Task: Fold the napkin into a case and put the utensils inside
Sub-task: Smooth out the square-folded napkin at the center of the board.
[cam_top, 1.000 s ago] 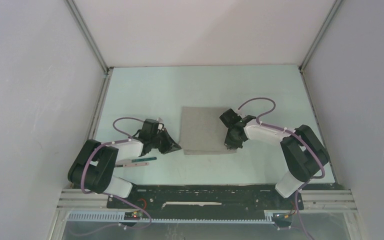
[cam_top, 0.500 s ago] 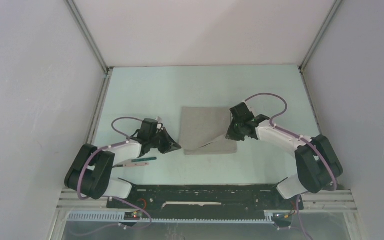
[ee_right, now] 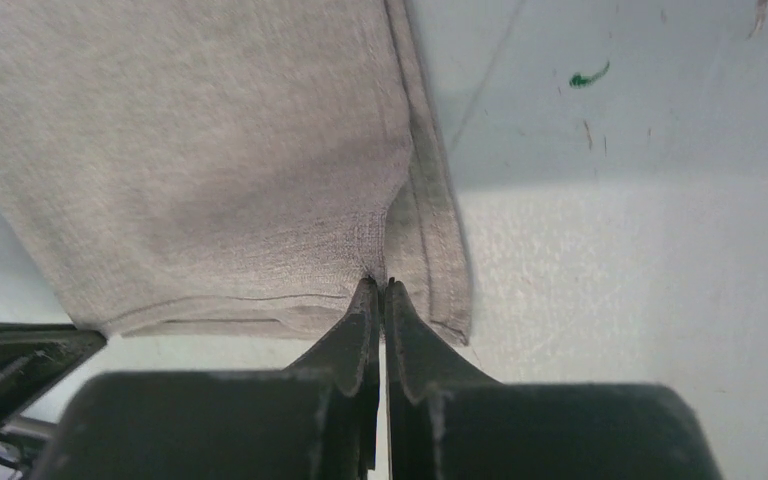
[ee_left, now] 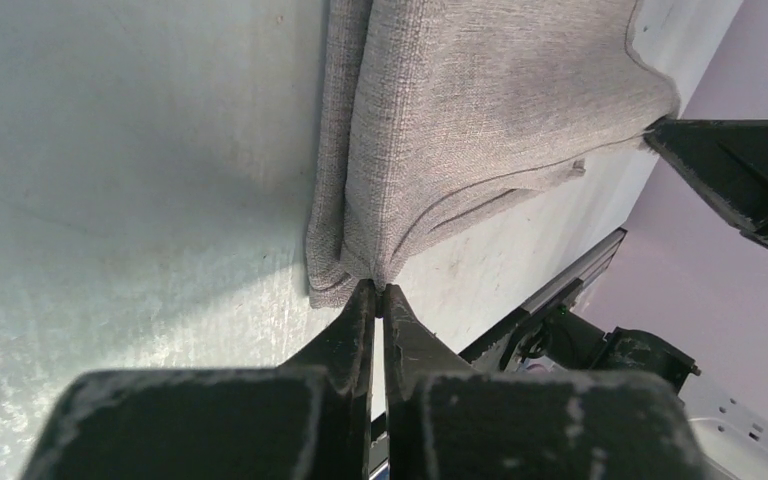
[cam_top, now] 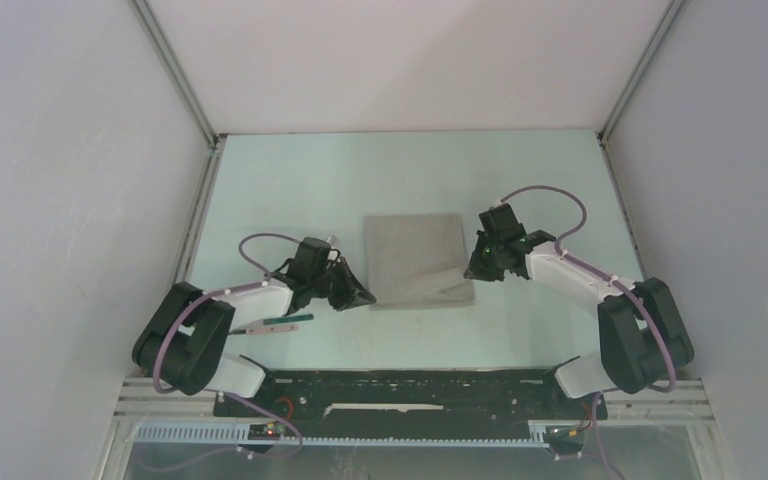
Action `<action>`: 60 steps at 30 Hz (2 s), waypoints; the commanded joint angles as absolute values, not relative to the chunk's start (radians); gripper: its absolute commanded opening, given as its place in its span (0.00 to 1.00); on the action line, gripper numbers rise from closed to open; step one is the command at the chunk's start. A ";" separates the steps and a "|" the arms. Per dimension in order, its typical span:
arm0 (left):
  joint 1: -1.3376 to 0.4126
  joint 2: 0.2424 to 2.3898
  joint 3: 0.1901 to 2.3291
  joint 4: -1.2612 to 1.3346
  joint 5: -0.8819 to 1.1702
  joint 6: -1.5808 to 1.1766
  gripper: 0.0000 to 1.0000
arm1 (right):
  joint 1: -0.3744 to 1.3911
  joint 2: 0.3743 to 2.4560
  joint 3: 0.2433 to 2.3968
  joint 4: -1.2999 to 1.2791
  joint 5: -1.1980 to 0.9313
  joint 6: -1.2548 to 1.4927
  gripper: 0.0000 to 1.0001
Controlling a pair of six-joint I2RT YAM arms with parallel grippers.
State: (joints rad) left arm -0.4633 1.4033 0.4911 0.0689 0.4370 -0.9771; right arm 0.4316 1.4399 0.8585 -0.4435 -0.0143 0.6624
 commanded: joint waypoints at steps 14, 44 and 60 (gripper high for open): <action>-0.409 1.376 0.481 0.027 0.401 -0.938 0.00 | 0.402 1.478 0.800 -0.397 -0.260 0.656 0.19; -0.408 1.429 0.433 0.117 0.434 -0.935 0.00 | 0.596 1.643 1.006 -0.710 0.145 0.850 0.50; -0.408 1.439 0.420 0.150 0.452 -0.936 0.00 | 0.638 1.738 1.095 -0.767 0.241 0.888 0.42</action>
